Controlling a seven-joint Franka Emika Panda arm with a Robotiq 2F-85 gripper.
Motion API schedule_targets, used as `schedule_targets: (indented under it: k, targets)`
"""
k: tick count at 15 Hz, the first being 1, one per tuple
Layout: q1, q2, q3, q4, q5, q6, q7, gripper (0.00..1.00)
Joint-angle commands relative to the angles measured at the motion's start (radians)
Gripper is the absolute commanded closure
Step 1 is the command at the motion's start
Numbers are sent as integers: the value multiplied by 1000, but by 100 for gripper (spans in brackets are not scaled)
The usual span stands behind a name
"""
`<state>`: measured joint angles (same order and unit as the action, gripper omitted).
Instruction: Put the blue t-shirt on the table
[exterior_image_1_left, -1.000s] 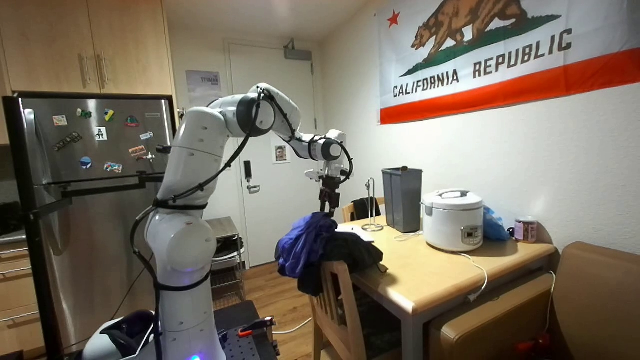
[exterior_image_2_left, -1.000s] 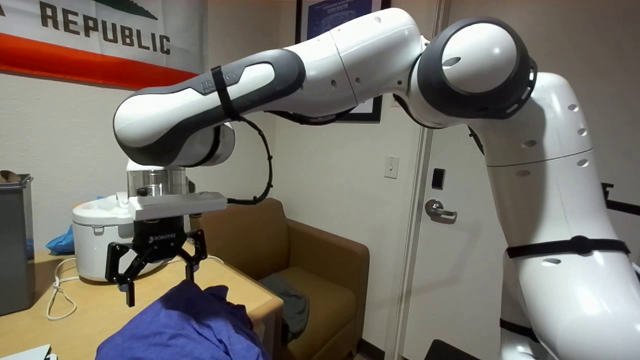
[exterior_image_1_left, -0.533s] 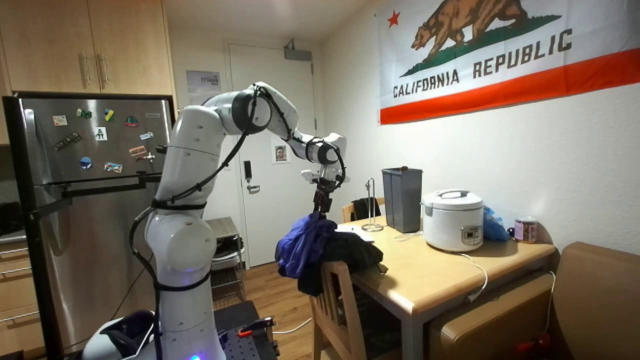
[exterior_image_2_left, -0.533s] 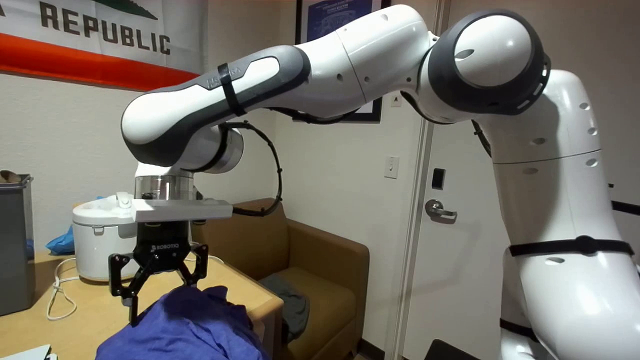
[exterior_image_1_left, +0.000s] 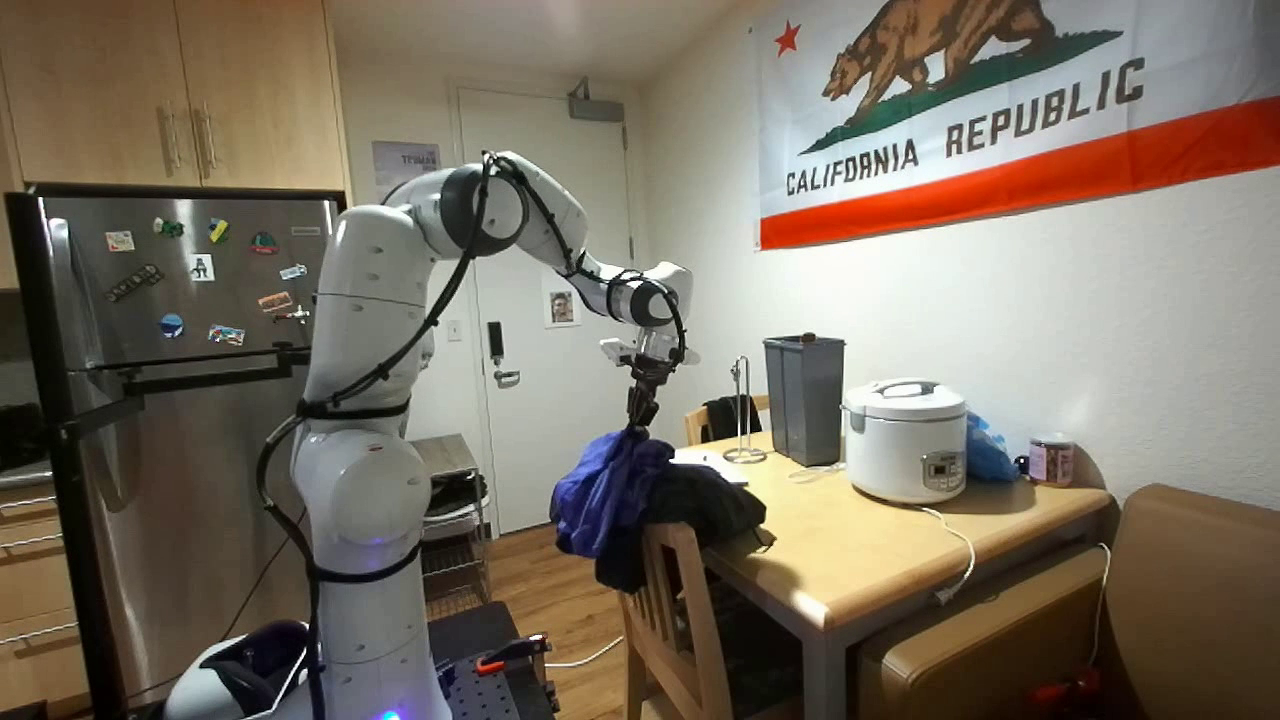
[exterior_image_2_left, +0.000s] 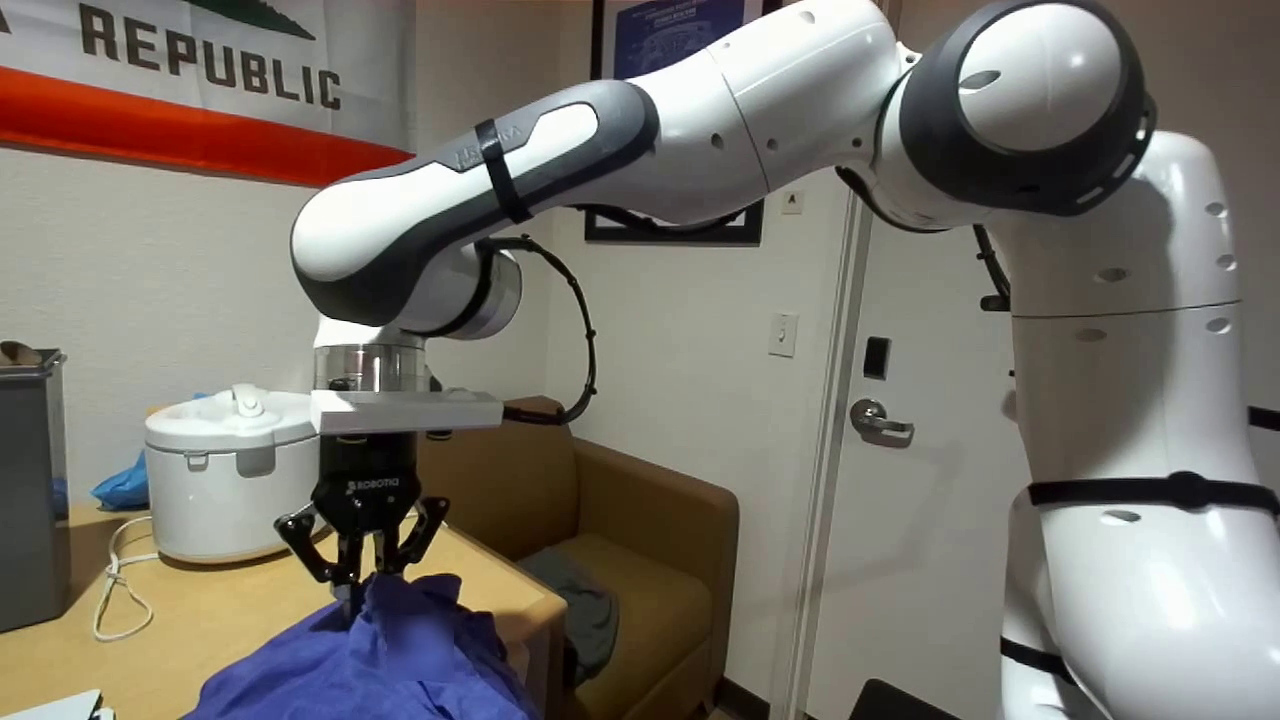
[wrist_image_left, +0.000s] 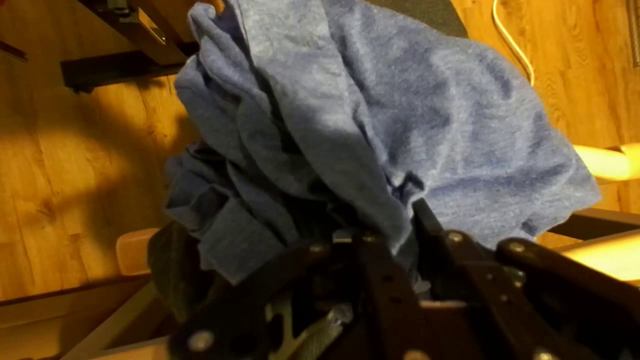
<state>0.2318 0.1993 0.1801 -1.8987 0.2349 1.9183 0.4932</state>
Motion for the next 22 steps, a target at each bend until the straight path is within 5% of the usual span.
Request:
schedule_targets:
  k: [1, 10, 22]
  targets:
    - [-12, -90, -7, -65, 23, 4, -11, 100]
    - [-23, -285, -1, -96, 53, -25, -31, 99]
    - [-103, -412, -14, -42, -120, -115, -4, 99]
